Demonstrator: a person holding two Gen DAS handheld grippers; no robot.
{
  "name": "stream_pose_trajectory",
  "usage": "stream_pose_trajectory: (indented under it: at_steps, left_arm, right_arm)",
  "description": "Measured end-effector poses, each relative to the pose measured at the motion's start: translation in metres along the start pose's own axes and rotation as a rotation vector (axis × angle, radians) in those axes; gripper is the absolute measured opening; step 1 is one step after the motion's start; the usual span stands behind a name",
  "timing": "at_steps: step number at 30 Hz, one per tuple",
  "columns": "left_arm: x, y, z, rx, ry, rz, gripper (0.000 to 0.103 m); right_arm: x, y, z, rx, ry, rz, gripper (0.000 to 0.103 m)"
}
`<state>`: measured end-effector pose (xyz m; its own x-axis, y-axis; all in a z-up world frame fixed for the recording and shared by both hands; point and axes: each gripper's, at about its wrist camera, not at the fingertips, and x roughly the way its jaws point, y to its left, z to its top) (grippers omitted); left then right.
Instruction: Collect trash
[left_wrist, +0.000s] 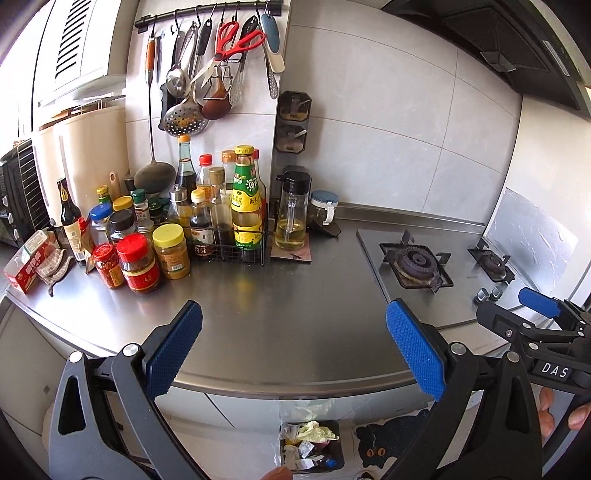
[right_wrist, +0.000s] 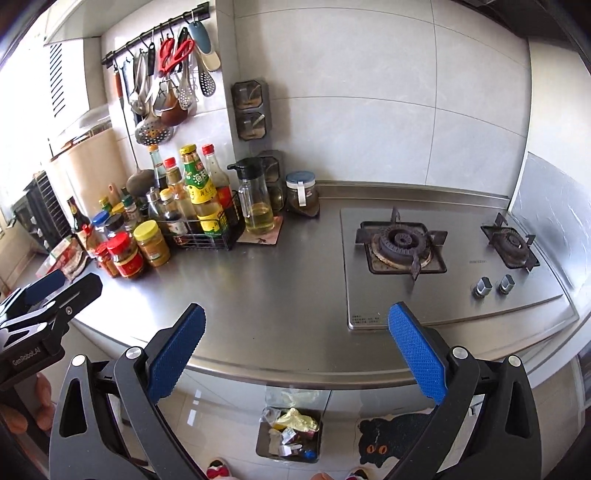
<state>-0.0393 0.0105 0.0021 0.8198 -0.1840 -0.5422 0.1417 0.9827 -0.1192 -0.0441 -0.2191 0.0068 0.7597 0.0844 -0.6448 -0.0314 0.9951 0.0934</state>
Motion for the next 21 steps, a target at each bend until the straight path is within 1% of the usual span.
stream_pose_trajectory:
  at_steps: [8, 21]
  left_arm:
    - [-0.011, 0.005, 0.009, -0.021, -0.040, 0.012, 0.095]
    - [-0.015, 0.001, 0.013, -0.010, -0.043, 0.040, 0.095]
  right_arm:
    - [-0.017, 0.007, 0.007, 0.010, -0.039, 0.043, 0.100]
    - [-0.017, 0.010, 0.010, 0.015, -0.038, 0.094, 0.100]
